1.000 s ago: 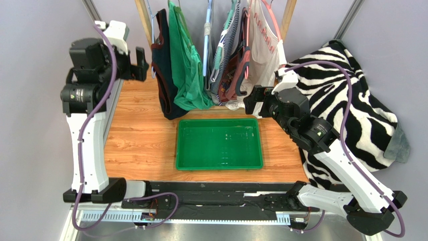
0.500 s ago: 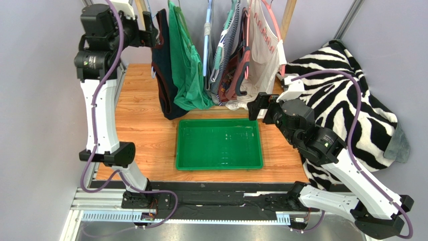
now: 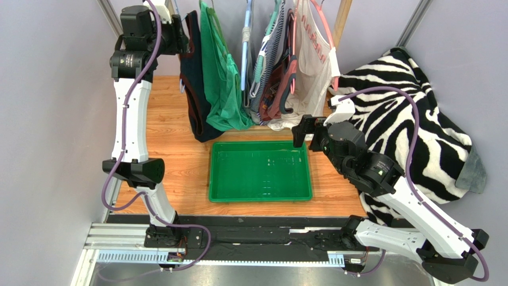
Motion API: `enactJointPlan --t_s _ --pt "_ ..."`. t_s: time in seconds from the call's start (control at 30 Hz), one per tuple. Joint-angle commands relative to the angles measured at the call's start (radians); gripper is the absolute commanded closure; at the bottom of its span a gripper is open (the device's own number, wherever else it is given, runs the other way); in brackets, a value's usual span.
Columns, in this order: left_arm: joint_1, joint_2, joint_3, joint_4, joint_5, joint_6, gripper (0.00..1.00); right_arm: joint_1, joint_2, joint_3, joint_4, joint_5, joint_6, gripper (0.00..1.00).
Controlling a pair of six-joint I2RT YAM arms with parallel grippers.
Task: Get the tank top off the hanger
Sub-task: Pick up the hanger from the clothesline.
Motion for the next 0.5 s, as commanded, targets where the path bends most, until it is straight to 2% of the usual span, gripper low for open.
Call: enactJointPlan --t_s 0.0,0.13,0.23,0.27,0.33,0.47 --pt "-0.01 -0.014 -0.034 0.042 0.022 -0.023 0.5 0.007 -0.032 -0.021 0.055 0.018 0.023 0.0" --pt "-0.025 -0.017 -0.045 0.04 0.028 -0.016 0.54 0.006 -0.045 -0.037 0.06 0.016 0.027 0.0" --pt "-0.039 -0.01 -0.042 0.042 0.014 -0.012 0.65 0.006 -0.056 -0.043 0.063 0.018 0.027 0.04" --pt "-0.042 -0.008 -0.04 0.042 0.007 -0.009 0.79 0.006 -0.059 -0.044 0.066 0.018 0.027 0.06" --pt "-0.05 -0.007 -0.027 0.051 -0.022 0.005 0.98 0.006 -0.07 -0.052 0.068 0.023 0.026 0.09" --pt "-0.063 -0.017 0.009 0.065 -0.065 0.025 1.0 0.006 -0.081 -0.069 0.072 0.029 0.026 0.14"
